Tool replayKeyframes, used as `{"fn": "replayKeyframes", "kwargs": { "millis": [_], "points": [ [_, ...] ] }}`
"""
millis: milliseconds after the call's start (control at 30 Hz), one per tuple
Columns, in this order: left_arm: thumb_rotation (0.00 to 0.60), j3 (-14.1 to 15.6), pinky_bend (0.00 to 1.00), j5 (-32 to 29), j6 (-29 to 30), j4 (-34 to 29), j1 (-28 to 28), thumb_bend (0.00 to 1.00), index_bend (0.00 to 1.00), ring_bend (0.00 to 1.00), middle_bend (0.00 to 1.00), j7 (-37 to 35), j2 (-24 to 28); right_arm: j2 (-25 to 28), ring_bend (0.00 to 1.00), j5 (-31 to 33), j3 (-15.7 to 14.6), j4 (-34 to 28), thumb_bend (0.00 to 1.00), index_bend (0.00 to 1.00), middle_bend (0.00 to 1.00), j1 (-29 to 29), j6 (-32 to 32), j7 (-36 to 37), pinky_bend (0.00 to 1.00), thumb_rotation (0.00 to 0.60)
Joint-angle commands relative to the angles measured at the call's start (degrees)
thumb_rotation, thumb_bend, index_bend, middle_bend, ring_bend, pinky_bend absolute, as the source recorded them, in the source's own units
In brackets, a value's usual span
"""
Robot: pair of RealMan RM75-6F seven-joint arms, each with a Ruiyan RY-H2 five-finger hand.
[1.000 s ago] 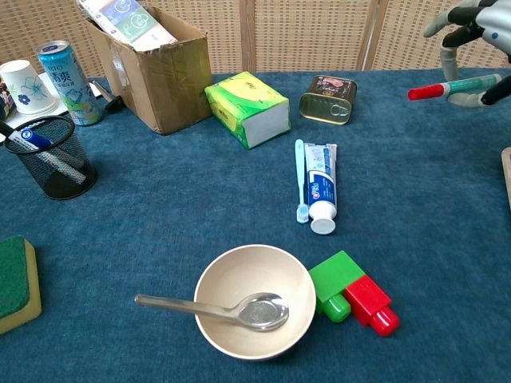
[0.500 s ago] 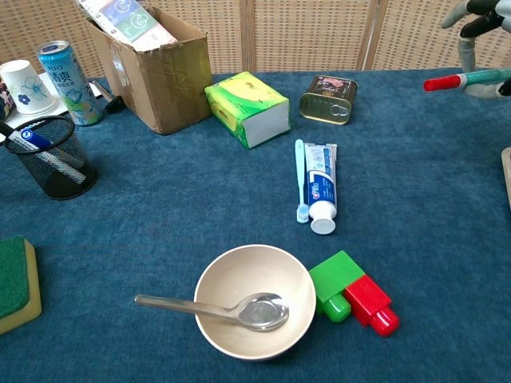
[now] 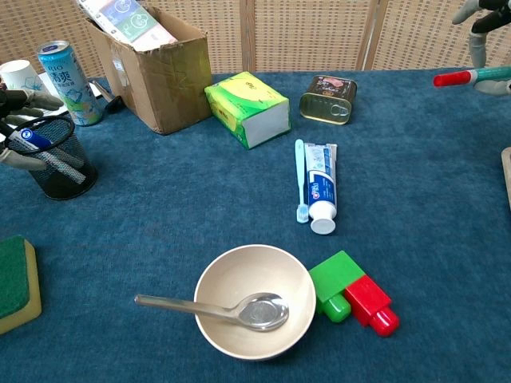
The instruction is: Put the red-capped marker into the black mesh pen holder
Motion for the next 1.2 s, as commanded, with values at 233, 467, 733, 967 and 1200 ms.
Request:
{"fn": "replayKeyframes", "kwargs": {
  "millis": [233, 467, 733, 967, 1200],
  "points": [
    [0.600, -2.28, 0.54, -6.24, 3.17, 0.23, -0.30, 0.18, 0.46, 0.36, 0.42, 8.83, -4.95, 0.69, 0.15, 0.33, 0.38, -0.46, 0.40, 0.58, 0.22, -0.29, 0.11, -0.08, 0.29, 0.600],
    [0.600, -3.58, 0.57, -5.36, 4.33, -6.70, -0.12, 0.19, 0.49, 0.40, 0.45, 6.65, -3.14, 0.92, 0.15, 0.68, 0.56, -0.26, 0.40, 0.58, 0.22, -0.39, -0.27, -0.06, 0.29, 0.600],
    [0.600, -4.97, 0.57, -3.71, 2.27, -17.78, -2.99, 0.19, 0.48, 0.40, 0.45, 6.51, -1.26, 1.15, 0.15, 1.39, 1.07, -0.03, 0.40, 0.58, 0.22, -0.55, -0.48, 0.11, 0.29, 0.600],
    [0.600, -5.15, 0.55, -6.36, -1.72, -22.21, -8.27, 0.19, 0.48, 0.39, 0.45, 13.82, -4.43, 1.40, 0.15, 2.02, 1.38, 0.50, 0.40, 0.59, 0.22, -0.72, -0.82, 0.46, 0.29, 0.600],
    [0.600, -4.56, 0.54, -12.11, -2.14, -23.37, -12.51, 0.19, 0.48, 0.39, 0.45, 23.34, -9.56, 1.65, 0.15, 2.17, 1.40, 1.55, 0.40, 0.59, 0.22, -1.00, -0.80, 1.34, 0.29, 0.600]
  ]
}}
